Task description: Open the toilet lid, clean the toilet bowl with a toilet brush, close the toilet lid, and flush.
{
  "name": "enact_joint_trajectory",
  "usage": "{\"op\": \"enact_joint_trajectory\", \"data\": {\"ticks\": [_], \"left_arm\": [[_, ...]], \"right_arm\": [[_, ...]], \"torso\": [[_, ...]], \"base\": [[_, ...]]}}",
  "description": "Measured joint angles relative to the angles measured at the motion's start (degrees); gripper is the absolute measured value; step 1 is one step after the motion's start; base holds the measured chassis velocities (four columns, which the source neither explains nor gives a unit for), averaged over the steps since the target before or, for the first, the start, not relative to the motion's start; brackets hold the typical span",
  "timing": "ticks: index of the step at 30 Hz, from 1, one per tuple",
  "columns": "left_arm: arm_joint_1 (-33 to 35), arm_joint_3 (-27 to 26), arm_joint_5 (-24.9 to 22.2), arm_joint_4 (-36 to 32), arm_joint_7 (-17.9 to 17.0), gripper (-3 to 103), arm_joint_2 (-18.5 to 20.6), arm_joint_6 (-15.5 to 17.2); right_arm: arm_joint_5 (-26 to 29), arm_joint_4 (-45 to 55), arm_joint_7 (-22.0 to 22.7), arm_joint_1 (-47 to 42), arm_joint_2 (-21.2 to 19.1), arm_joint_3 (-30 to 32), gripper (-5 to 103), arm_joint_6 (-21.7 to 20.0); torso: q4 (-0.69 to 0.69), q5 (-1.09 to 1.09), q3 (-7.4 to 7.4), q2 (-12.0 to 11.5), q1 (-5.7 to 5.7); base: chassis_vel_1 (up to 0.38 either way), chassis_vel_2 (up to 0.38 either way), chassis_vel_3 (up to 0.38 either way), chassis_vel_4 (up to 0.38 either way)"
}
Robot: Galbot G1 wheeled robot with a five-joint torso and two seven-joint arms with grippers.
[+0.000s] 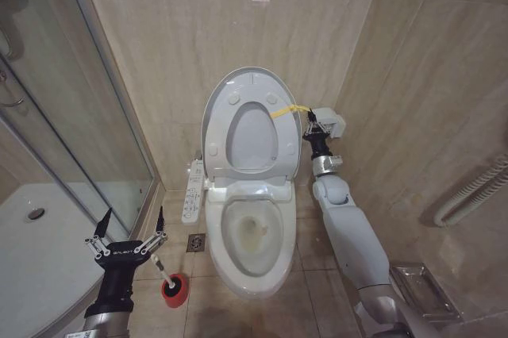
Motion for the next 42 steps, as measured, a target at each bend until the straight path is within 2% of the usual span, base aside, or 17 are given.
{"op": "enact_joint_trajectory", "data": {"ticks": [3, 11, 14, 15, 20, 21, 23, 25, 28, 29, 31, 33, 35, 36, 37, 40, 42], "left_arm": [[0.0, 0.0, 0.0, 0.0, 0.0, 100, 0.0, 0.0], [0.0, 0.0, 0.0, 0.0, 0.0, 100, 0.0, 0.0], [0.0, 0.0, 0.0, 0.0, 0.0, 100, 0.0, 0.0], [0.0, 0.0, 0.0, 0.0, 0.0, 100, 0.0, 0.0], [0.0, 0.0, 0.0, 0.0, 0.0, 100, 0.0, 0.0], [0.0, 0.0, 0.0, 0.0, 0.0, 100, 0.0, 0.0], [0.0, 0.0, 0.0, 0.0, 0.0, 100, 0.0, 0.0], [0.0, 0.0, 0.0, 0.0, 0.0, 100, 0.0, 0.0], [0.0, 0.0, 0.0, 0.0, 0.0, 100, 0.0, 0.0], [0.0, 0.0, 0.0, 0.0, 0.0, 100, 0.0, 0.0], [0.0, 0.0, 0.0, 0.0, 0.0, 100, 0.0, 0.0], [0.0, 0.0, 0.0, 0.0, 0.0, 100, 0.0, 0.0], [0.0, 0.0, 0.0, 0.0, 0.0, 100, 0.0, 0.0], [0.0, 0.0, 0.0, 0.0, 0.0, 100, 0.0, 0.0], [0.0, 0.0, 0.0, 0.0, 0.0, 100, 0.0, 0.0], [0.0, 0.0, 0.0, 0.0, 0.0, 100, 0.0, 0.0], [0.0, 0.0, 0.0, 0.0, 0.0, 100, 0.0, 0.0]], "right_arm": [[0.8, 1.1, 0.1, -0.6, -1.0, -0.1, 0, -0.4], [8.2, 7.9, -0.7, -4.7, -5.9, -0.6, 3, -2.2], [8.8, 9.7, -0.7, -5.6, -7.0, -0.8, 3, -2.6], [9.6, 11.4, -0.7, -6.5, -7.9, -1.2, 30, -3.1], [11.7, 16.8, -0.7, -11.5, -10.3, -1.6, 30, -4.9], [12.3, 19.0, -0.5, -14.0, -10.8, -1.5, 57, -5.8], [12.5, 20.7, 0.5, -15.7, -11.1, -1.5, 57, -6.6], [14.3, 27.3, 4.2, -21.1, -11.4, -1.6, 57, -11.1], [14.9, 31.3, 6.0, -23.7, -11.5, -1.5, 57, -13.2], [14.6, 33.2, 7.0, -25.1, -11.5, -1.4, 84, -13.8], [14.0, 35.1, 7.8, -26.6, -11.6, -0.9, 84, -14.8], [12.7, 39.2, 9.9, -30.3, -12.1, 0.3, 84, -18.3], [11.8, 40.9, 10.5, -32.3, -12.3, 0.8, 84, -20.0], [10.9, 43.2, 11.0, -34.9, -12.4, 1.6, 100, -21.8], [10.9, 43.2, 11.0, -34.9, -12.4, 1.6, 100, -21.8], [8.8, 49.7, 11.7, -44.7, -12.4, 4.1, 100, -23.0], [8.0, 50.2, 11.5, -46.4, -12.1, 4.5, 100, -22.6]], "torso": [[0.01, 0.00, 0.00, 0.0, 0.00], [-0.03, 0.01, 0.00, 0.0, 0.00], [-0.04, 0.00, 0.00, 0.0, 0.00], [-0.02, 0.00, 0.00, 0.0, 0.00], [0.01, 0.00, 0.00, 0.0, 0.00], [0.00, 0.00, 0.00, 0.0, 0.00], [-0.02, 0.00, 0.00, 0.0, 0.00], [-0.04, 0.01, 0.00, 0.0, 0.00], [-0.02, -0.01, -0.01, 0.0, -0.01], [0.01, -0.01, -0.01, 0.0, -0.01], [0.02, 0.00, 0.00, 0.0, 0.00], [0.01, -0.02, -0.01, 0.0, 0.00], [0.01, -0.01, 0.00, 0.0, 0.00], [-0.01, 0.00, -0.01, 0.0, 0.00], [-0.01, 0.00, -0.01, 0.0, 0.00], [-0.03, -0.02, -0.01, 0.0, -0.01], [-0.02, -0.02, -0.01, 0.0, -0.01]], "base": [[0.000, 0.000, 0.000, 0.000], [0.000, 0.000, 0.000, 0.000], [0.000, 0.000, 0.000, 0.000], [0.000, 0.000, 0.000, 0.000], [0.000, 0.000, 0.000, 0.000], [0.000, 0.000, 0.000, 0.000], [0.000, 0.000, 0.000, 0.000], [0.000, 0.000, 0.000, 0.000], [0.000, 0.000, 0.000, 0.000], [0.000, 0.000, 0.000, 0.000], [0.000, 0.000, 0.000, 0.000], [0.000, 0.000, 0.000, 0.000], [0.000, 0.000, 0.000, 0.000], [0.000, 0.000, 0.000, 0.000], [0.000, 0.000, 0.000, 0.000], [0.000, 0.000, 0.000, 0.000], [0.000, 0.000, 0.000, 0.000]]}}
